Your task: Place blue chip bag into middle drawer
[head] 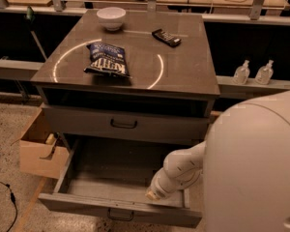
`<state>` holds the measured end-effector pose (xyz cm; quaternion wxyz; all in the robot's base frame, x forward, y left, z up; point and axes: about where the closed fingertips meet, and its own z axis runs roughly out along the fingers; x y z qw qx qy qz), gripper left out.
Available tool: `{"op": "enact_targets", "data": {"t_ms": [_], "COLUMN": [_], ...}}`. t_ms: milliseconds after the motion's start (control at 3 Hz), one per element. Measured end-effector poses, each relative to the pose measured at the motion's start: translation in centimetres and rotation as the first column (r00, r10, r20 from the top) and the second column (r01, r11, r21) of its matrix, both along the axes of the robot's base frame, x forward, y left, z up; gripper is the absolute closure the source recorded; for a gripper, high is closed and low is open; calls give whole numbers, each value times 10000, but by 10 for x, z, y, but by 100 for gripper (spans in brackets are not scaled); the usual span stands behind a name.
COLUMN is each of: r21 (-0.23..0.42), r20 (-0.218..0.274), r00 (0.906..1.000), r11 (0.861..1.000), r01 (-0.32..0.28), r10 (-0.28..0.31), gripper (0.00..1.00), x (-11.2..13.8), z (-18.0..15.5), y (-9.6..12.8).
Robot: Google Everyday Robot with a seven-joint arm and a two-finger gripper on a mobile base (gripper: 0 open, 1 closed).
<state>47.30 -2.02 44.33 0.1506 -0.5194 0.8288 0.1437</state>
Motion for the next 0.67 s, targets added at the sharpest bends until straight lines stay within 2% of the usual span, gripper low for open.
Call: {"op": "enact_targets", "data": {"t_ms": [333, 667], "r21": [493, 1373], "r20": [1278, 2171], "r00": [9914, 9708], "r11": [9981, 9815], "r01": [-357, -1338], "r10": [292, 1020], "gripper": [100, 100], "x": [21, 34], "z": [26, 46], "y": [5, 24]}}
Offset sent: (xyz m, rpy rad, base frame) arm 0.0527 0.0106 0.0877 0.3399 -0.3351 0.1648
